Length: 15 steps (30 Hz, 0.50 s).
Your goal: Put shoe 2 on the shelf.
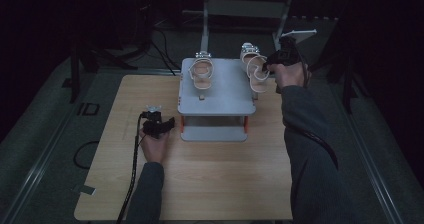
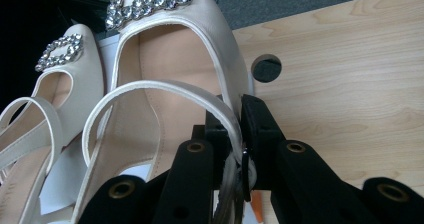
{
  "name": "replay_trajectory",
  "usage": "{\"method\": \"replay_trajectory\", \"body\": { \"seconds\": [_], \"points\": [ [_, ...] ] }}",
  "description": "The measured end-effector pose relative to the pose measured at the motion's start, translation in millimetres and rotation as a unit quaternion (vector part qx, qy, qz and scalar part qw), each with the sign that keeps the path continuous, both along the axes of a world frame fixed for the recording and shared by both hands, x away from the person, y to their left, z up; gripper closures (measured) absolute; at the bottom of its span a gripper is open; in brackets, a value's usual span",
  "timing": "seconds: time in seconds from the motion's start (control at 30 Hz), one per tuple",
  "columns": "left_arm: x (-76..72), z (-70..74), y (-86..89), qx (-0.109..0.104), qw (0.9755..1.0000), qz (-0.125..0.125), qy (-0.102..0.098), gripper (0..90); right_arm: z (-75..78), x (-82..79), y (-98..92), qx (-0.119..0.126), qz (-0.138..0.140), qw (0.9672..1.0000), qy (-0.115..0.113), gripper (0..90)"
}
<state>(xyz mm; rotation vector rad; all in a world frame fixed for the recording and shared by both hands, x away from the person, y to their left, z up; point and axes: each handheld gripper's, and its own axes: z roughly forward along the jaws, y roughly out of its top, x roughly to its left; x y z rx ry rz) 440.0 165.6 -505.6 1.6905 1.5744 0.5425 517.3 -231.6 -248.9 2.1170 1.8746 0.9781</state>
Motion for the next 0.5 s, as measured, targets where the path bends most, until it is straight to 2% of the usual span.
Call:
{"method": "replay_trajectory", "body": {
  "seconds": [0.5],
  "points": [
    [-0.4,0.0,-0.1,-0.001,1.0000,0.000,0.000,42.4,1.2,2.3,21.0,0.002,0.010,0.9999,0.004,83.4]
  ]
}}
